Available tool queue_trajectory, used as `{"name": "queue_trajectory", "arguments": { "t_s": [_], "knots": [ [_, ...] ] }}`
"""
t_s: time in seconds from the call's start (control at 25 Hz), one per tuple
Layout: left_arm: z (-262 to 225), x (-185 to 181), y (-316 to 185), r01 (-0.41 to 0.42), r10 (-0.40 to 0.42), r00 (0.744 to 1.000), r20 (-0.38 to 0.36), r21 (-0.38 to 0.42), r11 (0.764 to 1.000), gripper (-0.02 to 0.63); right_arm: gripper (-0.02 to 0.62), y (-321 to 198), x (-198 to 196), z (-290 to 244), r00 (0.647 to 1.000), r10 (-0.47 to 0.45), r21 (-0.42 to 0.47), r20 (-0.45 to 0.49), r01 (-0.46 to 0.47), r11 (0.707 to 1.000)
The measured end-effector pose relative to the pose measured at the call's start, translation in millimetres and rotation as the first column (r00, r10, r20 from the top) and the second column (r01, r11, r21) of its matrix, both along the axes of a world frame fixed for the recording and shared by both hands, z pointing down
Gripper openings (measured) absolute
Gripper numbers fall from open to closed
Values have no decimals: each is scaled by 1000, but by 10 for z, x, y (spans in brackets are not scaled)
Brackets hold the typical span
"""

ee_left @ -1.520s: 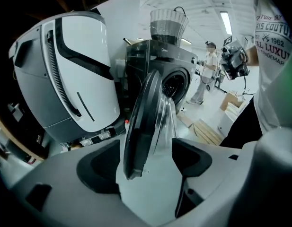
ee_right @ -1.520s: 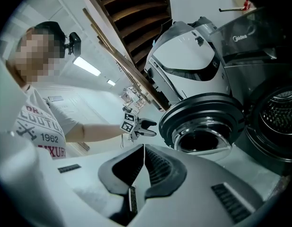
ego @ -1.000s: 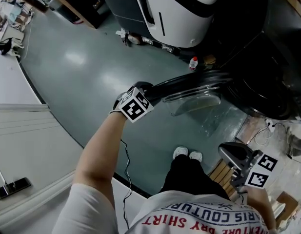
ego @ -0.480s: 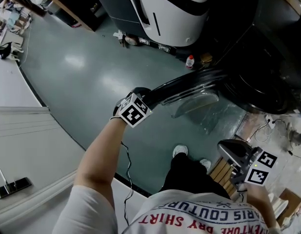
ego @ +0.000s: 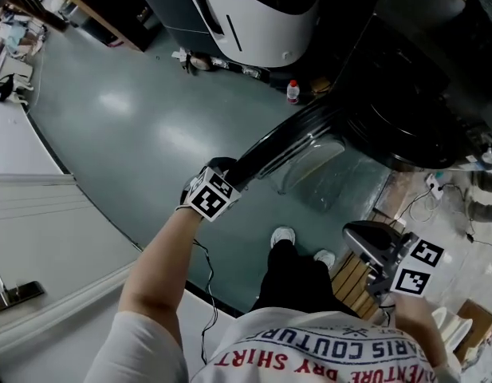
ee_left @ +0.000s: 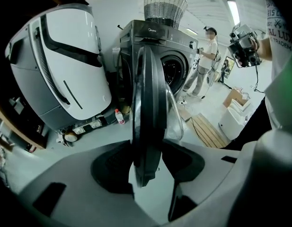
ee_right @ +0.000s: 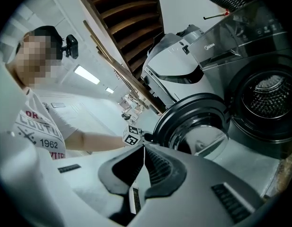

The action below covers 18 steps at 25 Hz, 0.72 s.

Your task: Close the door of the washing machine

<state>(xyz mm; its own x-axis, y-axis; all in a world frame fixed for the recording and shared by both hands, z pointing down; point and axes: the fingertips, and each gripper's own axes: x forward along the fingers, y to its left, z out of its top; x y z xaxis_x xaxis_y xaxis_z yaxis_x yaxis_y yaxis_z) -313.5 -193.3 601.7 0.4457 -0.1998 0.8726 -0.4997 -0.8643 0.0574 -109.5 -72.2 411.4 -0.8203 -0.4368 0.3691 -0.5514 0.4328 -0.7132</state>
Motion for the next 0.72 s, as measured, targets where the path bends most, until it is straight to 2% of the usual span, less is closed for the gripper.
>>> {"name": "queue_trajectory", "arguments": {
  "t_s": [0.44, 0.72],
  "knots": [
    [9, 479, 617, 54, -54, 999, -1, -38, 998, 212, 23, 533, 509, -35, 999, 40, 12, 23, -41, 999],
    [28, 746, 926, 50, -48, 998, 27, -65, 997, 213, 23, 791, 775, -29, 996, 76, 20, 48, -78, 997]
  ]
}}
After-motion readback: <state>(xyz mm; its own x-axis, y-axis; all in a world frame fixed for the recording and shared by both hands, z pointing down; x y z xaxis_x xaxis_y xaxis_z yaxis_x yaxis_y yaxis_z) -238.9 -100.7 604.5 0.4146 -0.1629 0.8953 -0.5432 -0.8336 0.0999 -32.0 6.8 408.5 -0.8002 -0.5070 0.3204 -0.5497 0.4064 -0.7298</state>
